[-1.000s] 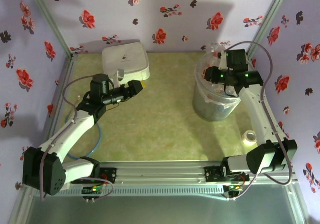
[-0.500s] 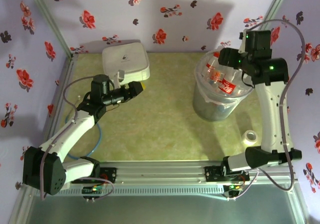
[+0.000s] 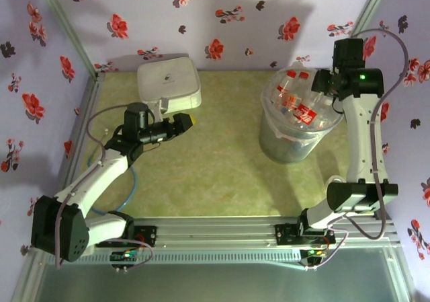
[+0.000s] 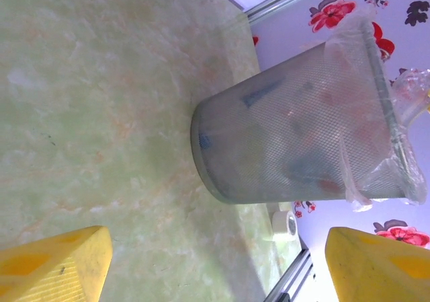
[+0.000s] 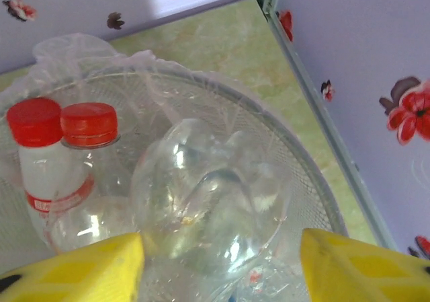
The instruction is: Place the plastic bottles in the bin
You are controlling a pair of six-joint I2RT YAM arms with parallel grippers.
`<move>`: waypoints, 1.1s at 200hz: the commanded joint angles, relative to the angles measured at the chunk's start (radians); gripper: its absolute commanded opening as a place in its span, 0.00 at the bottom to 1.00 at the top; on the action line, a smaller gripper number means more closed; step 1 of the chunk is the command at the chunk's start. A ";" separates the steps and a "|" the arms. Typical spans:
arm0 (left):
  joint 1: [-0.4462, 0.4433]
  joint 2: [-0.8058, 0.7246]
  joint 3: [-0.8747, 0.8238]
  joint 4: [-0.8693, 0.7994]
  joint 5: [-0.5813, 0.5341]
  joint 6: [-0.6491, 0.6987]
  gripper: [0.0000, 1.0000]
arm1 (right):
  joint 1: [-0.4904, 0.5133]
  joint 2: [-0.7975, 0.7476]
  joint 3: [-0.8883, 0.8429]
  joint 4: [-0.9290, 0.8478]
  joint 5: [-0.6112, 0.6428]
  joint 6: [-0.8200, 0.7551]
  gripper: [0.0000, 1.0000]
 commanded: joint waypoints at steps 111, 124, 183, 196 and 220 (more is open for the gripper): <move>0.015 -0.008 -0.023 0.033 0.008 0.016 0.83 | -0.077 0.087 -0.130 0.074 -0.181 0.053 0.30; 0.015 -0.013 -0.027 0.034 0.008 0.017 0.83 | -0.077 0.102 -0.164 0.080 -0.191 0.059 0.30; 0.020 -0.032 -0.028 -0.005 0.007 0.042 0.83 | -0.062 0.093 -0.271 0.106 -0.225 0.071 0.27; 0.020 -0.029 -0.023 -0.014 0.004 0.046 0.83 | -0.062 0.084 -0.231 0.086 -0.219 0.070 0.28; 0.020 -0.029 -0.004 -0.056 -0.016 0.065 0.83 | -0.062 0.056 -0.115 0.043 -0.187 0.063 0.40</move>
